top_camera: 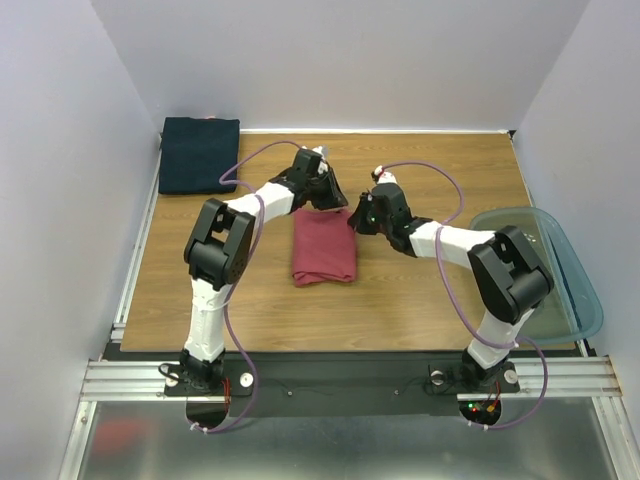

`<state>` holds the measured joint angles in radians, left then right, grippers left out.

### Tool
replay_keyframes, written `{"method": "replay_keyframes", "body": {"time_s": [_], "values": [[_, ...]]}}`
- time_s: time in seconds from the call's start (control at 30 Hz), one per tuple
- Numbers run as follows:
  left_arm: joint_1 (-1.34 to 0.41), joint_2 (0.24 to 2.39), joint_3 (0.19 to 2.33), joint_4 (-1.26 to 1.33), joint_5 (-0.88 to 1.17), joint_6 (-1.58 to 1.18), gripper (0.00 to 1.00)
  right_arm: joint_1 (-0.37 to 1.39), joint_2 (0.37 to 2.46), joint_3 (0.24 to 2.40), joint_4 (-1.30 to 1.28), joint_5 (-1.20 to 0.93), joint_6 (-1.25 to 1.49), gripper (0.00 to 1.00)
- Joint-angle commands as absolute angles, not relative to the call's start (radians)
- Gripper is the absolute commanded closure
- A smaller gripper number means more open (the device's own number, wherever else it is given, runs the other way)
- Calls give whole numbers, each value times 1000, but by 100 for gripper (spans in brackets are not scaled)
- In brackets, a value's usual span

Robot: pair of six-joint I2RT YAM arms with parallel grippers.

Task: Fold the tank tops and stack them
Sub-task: Neatly place the folded tank top to the corner

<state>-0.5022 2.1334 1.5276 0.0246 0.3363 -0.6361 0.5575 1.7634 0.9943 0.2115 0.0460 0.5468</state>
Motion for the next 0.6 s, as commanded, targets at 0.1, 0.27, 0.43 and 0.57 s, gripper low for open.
{"method": "replay_keyframes", "body": {"time_s": [0.1, 0.27, 0.43, 0.57], "values": [[-474, 2006, 1603, 45, 321, -611, 69, 563, 1680, 1032, 270, 17, 480, 93], [-463, 2023, 1657, -58, 230, -585, 93, 563, 1681, 1052, 268, 5, 460, 92], [-463, 2107, 1755, -159, 196, -526, 100, 565, 1723, 1097, 264, -23, 439, 93], [-463, 2154, 1773, -196, 221, -486, 100, 563, 1747, 1120, 262, -20, 430, 93]]}}
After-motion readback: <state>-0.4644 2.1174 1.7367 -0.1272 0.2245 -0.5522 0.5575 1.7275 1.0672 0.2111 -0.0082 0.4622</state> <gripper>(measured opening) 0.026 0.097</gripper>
